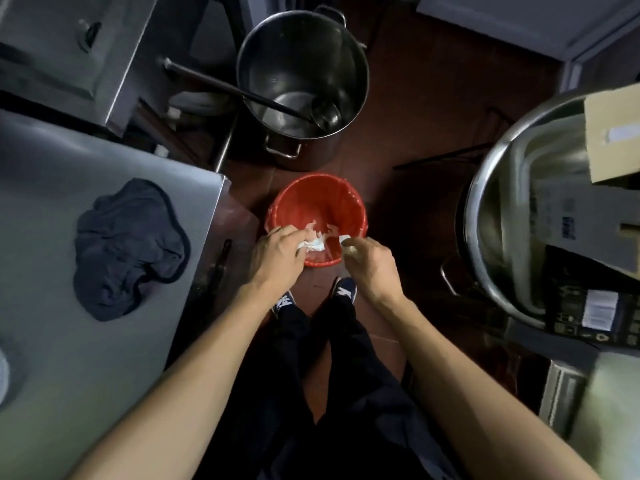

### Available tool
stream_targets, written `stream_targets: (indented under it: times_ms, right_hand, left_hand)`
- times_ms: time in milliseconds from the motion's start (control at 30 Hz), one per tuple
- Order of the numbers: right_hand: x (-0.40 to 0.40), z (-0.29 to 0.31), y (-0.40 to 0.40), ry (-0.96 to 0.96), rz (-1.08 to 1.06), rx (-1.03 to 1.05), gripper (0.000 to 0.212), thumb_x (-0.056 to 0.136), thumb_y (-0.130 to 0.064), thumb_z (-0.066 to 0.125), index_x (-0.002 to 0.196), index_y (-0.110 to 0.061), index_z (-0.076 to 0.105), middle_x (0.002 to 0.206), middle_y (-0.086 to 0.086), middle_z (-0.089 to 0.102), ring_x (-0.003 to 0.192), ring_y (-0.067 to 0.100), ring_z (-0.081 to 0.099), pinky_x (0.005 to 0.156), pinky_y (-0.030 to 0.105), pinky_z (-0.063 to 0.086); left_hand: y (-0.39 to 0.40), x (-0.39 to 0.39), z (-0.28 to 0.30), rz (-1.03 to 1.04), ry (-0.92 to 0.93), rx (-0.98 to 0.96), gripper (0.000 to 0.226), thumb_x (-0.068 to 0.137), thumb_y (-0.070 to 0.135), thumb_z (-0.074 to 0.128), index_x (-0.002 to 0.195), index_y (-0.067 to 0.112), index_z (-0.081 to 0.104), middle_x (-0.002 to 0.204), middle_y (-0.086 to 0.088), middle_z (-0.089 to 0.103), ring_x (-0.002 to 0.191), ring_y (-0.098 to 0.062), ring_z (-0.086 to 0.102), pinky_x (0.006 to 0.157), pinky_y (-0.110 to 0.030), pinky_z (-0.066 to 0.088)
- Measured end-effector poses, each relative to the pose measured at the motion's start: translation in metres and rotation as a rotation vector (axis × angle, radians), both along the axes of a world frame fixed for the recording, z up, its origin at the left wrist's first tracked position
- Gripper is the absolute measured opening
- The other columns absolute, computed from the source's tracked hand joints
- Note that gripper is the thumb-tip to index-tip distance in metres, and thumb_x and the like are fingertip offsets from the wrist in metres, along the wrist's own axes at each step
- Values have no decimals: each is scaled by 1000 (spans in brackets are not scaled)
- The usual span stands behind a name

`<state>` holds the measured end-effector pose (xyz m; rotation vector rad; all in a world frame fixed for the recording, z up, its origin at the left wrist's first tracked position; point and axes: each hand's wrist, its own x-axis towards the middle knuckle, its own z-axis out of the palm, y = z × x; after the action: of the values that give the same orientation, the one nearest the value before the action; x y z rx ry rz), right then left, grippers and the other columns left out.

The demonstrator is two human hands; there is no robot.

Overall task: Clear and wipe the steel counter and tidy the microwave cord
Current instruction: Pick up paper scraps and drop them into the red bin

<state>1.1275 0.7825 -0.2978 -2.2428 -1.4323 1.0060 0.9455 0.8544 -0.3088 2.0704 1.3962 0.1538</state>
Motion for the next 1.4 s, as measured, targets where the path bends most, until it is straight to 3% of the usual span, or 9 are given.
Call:
stream_targets:
  times_ms: [100, 567, 900, 1133, 1400]
  right_hand:
    - [15, -37, 13, 37, 21, -50, 26, 92, -17, 57, 114, -21, 70, 110, 6, 70, 96, 24, 67, 83, 42, 55]
    - [56, -229, 47, 42, 162, -218, 31, 93, -25, 48, 119, -25, 64, 114, 6, 68, 97, 32, 66, 80, 44, 55]
    - [56, -354, 62, 46, 203, -274, 31, 91, -18, 51, 118, -18, 66, 118, 6, 66, 104, 28, 63, 86, 31, 49]
    - [57, -365, 58, 111, 88, -303, 47, 90, -11, 57, 137, -12, 51, 139, 11, 55, 125, 30, 54, 105, 36, 44]
    - [61, -320, 50, 70, 153, -288, 45, 93, -19, 56, 138, -15, 51, 139, 8, 55, 121, 29, 57, 101, 36, 47]
  left_hand:
    - [13, 15, -26, 41, 81, -46, 23, 86, 12, 68, 106, 24, 72, 104, 6, 67, 100, -22, 60, 81, -37, 53]
    - [43, 61, -198, 11, 255, -262, 27, 92, 15, 61, 115, 28, 69, 119, 9, 65, 109, -22, 61, 91, -34, 47]
    - [59, 66, -306, 54, 240, -320, 30, 93, 17, 63, 120, 28, 67, 125, 8, 63, 109, -27, 63, 95, -40, 51]
    - [59, 61, -323, 16, 292, -333, 36, 94, 26, 61, 130, 29, 59, 132, 4, 59, 118, -28, 58, 97, -40, 49]
    - [48, 52, -286, -16, 339, -318, 38, 95, 32, 57, 133, 27, 56, 134, 2, 58, 124, -26, 51, 104, -43, 44]
